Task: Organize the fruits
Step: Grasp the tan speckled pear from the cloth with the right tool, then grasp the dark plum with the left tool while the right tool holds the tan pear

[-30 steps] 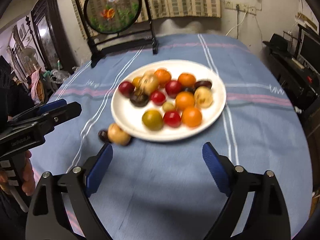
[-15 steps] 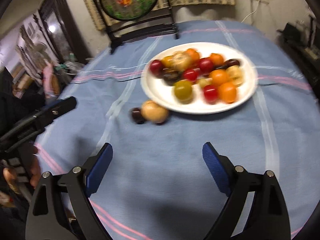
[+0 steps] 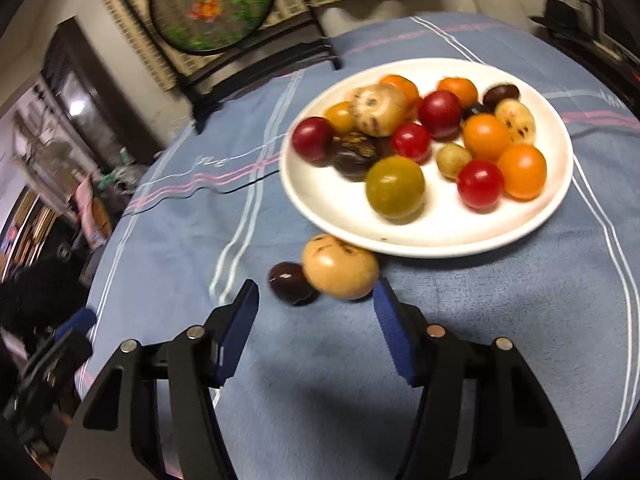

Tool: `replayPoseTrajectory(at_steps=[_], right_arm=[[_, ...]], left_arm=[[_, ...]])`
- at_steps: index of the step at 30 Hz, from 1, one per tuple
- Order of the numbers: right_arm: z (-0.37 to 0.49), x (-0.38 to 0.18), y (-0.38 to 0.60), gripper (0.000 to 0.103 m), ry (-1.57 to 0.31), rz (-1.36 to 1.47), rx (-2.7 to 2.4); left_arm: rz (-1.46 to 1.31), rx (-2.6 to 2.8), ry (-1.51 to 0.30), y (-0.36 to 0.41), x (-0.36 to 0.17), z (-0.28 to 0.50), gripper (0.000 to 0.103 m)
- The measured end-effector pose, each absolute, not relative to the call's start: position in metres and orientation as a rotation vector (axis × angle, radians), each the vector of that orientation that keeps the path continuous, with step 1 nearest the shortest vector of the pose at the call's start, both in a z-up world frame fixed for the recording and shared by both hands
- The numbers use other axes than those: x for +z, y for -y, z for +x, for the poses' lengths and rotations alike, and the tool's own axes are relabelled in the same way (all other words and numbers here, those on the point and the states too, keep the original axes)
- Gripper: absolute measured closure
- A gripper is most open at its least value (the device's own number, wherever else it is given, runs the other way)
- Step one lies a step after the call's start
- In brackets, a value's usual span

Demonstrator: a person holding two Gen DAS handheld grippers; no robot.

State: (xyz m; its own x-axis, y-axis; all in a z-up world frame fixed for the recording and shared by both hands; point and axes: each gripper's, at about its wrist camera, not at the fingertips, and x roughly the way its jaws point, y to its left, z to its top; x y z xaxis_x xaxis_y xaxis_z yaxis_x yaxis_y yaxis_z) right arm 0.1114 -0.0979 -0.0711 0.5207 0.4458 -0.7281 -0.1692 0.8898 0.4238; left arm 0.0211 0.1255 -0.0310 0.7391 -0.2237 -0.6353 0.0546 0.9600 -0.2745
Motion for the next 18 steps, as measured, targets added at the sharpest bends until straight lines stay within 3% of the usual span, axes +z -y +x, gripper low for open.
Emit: replayPoseTrajectory(at_steps=[7, 9, 10, 18], right_arm=[[0.127, -0.083, 0.107, 0.044, -0.97, 0.41, 0.331], [0.132, -0.09, 0.107, 0.056, -0.982, 0.426, 0.348], [0.132, -0.09, 0.108, 0.057, -0.977, 0.429, 0.354], [0.09, -0.068, 0.121, 0.057, -0.937, 0.244, 0.394]], left_arm=[[-0.245, -0.175, -0.736, -0.125, -0.036, 0.028, 0.017], [-0.24, -0.172, -0.739, -0.123, -0.036, 0.029, 0.017], [-0.236, -0.169, -0.741, -0.122, -0.035, 0.029, 0.017], [-0.127, -0.185, -0.786, -0.088, -0.033, 0.045, 0.017]])
